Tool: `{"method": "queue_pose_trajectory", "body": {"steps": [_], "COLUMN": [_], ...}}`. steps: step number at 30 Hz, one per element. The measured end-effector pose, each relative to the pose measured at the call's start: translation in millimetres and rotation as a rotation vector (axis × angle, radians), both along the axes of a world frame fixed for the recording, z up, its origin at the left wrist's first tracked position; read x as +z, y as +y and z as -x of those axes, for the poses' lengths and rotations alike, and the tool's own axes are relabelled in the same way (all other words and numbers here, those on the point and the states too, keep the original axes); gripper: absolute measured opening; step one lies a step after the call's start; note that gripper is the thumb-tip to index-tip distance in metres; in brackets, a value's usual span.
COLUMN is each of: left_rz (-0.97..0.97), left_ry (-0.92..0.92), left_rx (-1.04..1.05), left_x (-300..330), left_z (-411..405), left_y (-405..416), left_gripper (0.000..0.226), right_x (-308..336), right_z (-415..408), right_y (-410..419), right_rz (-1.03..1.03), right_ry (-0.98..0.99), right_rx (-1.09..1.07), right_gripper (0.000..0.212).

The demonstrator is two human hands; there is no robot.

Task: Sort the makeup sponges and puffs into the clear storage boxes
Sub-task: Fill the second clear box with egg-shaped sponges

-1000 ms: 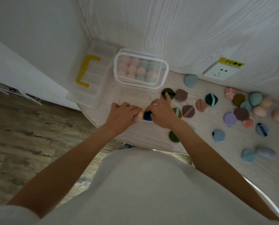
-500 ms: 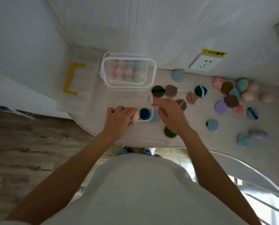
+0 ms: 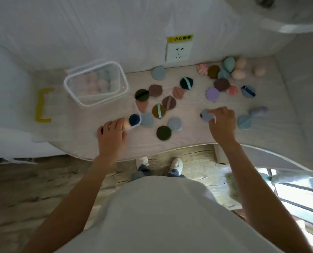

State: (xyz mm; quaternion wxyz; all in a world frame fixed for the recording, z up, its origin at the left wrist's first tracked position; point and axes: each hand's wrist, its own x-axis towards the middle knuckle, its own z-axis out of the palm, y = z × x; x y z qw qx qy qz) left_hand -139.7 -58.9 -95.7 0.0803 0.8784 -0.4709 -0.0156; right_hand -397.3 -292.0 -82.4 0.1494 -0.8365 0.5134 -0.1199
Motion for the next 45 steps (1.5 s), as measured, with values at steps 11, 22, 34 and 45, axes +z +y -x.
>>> {"method": "queue_pose_trajectory", "body": {"steps": [11,22,34,45], "left_rz": [-0.03,0.19,0.111,-0.085], "left_ry": [-0.054,0.18,0.369,-0.018], "left_rx": [0.234,-0.351,-0.481,-0.625], "left_x": [-2,29,11,-10], "left_z": [39,128,152,180], "left_y": [-21,-135,-342,-414], "left_gripper": [0.044,0.038,0.042,0.044], "right_x": [-12,-9,2,-17], "right_z": [100,110,88,88], "right_y": [-57,-98,-150,-155], "right_rz": [-0.053,-0.198,-0.152,-0.19], "right_ry": [0.141,0.147,-0.098,-0.081], "right_rx": [-0.112,-0.267,-0.058,-0.136], "right_gripper": [0.04,0.042,0.044,0.041]}}
